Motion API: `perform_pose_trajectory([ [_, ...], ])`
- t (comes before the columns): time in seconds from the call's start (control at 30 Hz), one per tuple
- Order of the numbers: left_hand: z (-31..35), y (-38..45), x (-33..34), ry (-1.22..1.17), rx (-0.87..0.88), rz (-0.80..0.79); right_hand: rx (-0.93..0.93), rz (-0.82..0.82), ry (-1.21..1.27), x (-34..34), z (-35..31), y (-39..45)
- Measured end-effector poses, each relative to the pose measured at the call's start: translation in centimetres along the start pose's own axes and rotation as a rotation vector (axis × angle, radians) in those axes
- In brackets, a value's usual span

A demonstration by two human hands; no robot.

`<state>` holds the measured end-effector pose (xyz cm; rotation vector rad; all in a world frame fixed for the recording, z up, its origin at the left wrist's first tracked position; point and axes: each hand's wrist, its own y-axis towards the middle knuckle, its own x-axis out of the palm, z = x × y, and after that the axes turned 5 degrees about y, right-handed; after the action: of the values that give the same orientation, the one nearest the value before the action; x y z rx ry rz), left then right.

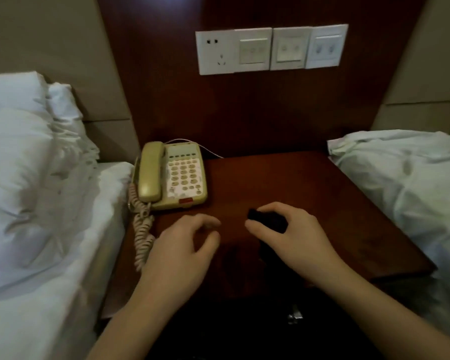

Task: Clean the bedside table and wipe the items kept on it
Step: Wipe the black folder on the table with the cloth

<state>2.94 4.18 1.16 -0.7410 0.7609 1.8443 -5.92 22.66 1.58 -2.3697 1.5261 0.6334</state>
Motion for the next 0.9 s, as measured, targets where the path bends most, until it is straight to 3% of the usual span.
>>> perform_pose_trajectory([
  [0.17,5.5,-3.2,3.3,-0.178,0.041,-0.116,0.054,0.208,-0.086,-7.7,3.7,-7.0],
  [0.3,10.5,-2.6,6.3,-0.391,0.032,-0.234,0.14,0.497,0.062,-14.0,6.8,-11.8],
  [0.43,17.7,-0.8,12.2,-0.371,0.131,-0.306,0.175,0.689,0.108,-20.8,9.1,-13.2],
  [0.67,30.1,4.2,20.8,-0.422,0.293,-0.328,0.153,0.826,0.098,-29.5,11.9,-10.9],
  [0.9,37.3,9.0,25.0,-0.424,0.355,-0.319,0.169,0.845,0.011,-33.5,12.8,-8.4],
])
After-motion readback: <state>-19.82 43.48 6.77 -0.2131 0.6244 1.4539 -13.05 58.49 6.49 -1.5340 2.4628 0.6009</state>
